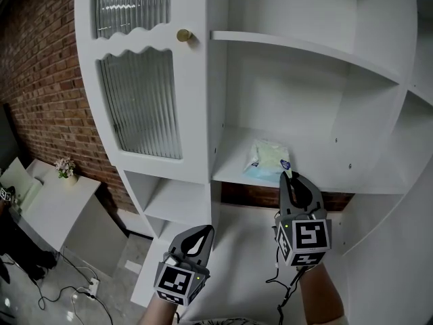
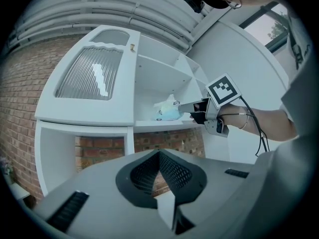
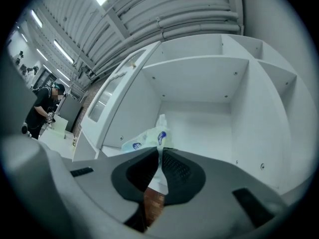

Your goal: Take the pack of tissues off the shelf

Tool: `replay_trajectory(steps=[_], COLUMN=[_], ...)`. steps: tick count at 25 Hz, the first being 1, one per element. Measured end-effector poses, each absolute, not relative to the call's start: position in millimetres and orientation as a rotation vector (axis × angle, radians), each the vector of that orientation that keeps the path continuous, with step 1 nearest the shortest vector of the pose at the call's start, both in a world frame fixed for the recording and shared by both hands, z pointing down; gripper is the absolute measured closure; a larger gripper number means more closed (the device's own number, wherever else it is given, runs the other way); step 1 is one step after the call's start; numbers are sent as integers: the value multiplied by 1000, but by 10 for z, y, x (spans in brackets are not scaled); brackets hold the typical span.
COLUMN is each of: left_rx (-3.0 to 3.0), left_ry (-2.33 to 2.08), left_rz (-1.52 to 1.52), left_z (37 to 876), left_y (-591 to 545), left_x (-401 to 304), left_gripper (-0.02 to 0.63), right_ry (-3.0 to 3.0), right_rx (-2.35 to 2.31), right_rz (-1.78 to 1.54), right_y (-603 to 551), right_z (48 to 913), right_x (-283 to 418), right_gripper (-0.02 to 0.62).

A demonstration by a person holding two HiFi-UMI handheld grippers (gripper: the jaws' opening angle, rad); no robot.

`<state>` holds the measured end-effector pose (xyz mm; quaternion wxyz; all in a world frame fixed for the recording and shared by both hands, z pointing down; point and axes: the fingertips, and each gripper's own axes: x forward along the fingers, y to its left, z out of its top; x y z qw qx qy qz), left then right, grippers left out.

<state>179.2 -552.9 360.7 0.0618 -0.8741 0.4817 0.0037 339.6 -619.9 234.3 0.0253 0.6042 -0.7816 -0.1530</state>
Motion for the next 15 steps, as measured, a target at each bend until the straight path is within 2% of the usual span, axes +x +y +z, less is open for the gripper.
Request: replay_trajectory(steps=[9,15], left_rx=[-2656,-2678], left_ry=[1436,1440], left_rz=[9,1], left_z=[3635,3762], left_y=[-5213,-5008], left_x=[1668,1433], left_gripper=[592,592], right_ry=[-2393,-2389], right_rx=[1934,1964], right_rz=[-611,-546], right_y=[-5681,-5310], right_z=[2302,2590], right_x=[3343,3242], right_gripper=[575,575])
